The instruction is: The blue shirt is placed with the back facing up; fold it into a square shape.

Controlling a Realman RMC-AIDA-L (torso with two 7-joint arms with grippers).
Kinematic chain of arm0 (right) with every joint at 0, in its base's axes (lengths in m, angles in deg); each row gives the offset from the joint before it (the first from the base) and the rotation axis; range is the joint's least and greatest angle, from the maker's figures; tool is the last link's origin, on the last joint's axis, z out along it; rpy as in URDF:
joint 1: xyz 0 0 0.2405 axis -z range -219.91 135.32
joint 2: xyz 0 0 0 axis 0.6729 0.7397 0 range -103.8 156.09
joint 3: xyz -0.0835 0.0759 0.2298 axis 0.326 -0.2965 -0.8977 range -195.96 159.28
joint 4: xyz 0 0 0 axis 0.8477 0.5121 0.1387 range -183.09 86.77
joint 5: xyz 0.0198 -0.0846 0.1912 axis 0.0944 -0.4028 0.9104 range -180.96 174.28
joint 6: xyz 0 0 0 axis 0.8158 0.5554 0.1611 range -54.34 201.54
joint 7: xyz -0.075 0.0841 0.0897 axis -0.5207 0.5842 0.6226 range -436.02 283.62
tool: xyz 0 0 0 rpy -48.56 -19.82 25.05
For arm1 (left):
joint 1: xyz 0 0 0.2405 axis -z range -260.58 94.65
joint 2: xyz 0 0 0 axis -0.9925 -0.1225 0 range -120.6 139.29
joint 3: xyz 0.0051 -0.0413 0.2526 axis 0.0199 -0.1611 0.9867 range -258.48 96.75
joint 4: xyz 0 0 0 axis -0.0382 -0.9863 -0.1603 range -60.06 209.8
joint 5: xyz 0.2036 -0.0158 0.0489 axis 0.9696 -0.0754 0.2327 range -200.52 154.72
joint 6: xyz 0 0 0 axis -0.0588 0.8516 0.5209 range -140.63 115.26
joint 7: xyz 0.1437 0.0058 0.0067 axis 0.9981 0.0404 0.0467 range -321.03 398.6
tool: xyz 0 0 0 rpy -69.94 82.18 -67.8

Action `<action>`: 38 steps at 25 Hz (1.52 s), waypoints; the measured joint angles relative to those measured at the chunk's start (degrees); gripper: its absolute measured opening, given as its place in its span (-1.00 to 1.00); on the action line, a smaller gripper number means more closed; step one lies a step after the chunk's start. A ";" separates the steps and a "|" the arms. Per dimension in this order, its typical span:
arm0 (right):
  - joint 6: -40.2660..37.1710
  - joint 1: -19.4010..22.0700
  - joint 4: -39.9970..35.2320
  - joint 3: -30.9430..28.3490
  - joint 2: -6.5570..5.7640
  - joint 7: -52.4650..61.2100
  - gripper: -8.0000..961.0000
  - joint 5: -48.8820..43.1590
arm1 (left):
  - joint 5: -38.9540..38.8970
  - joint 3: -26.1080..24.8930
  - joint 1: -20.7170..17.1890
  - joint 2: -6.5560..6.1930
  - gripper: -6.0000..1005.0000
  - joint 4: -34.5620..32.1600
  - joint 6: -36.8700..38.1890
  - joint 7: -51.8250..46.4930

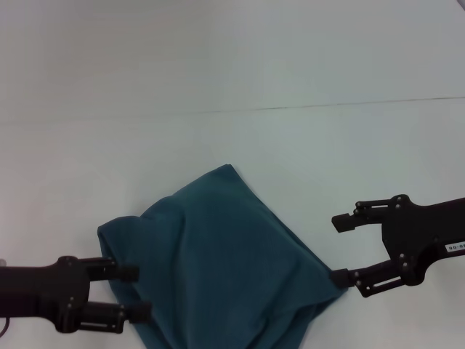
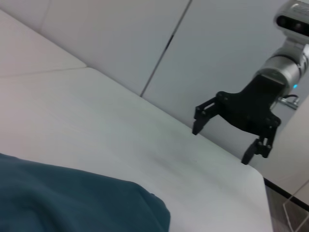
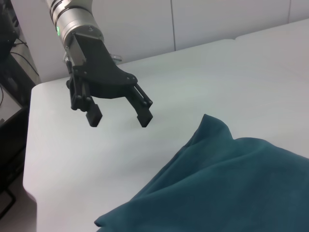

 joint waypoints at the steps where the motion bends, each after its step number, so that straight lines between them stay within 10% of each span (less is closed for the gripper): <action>1: 0.06 0.00 -0.11 -0.01 0.00 0.12 0.91 0.00 | 0.00 0.00 0.18 -0.04 0.57 -0.02 -0.49 -0.27; 21: 1.74 -0.72 -0.65 -1.81 -0.22 2.61 0.91 -0.31 | 18.64 6.00 11.88 -2.25 0.55 -5.85 -21.04 -20.79; 38: 2.27 -0.94 0.36 -1.02 -0.11 2.05 0.91 -0.43 | 25.32 13.42 16.59 -1.75 0.53 -0.56 -27.77 -26.56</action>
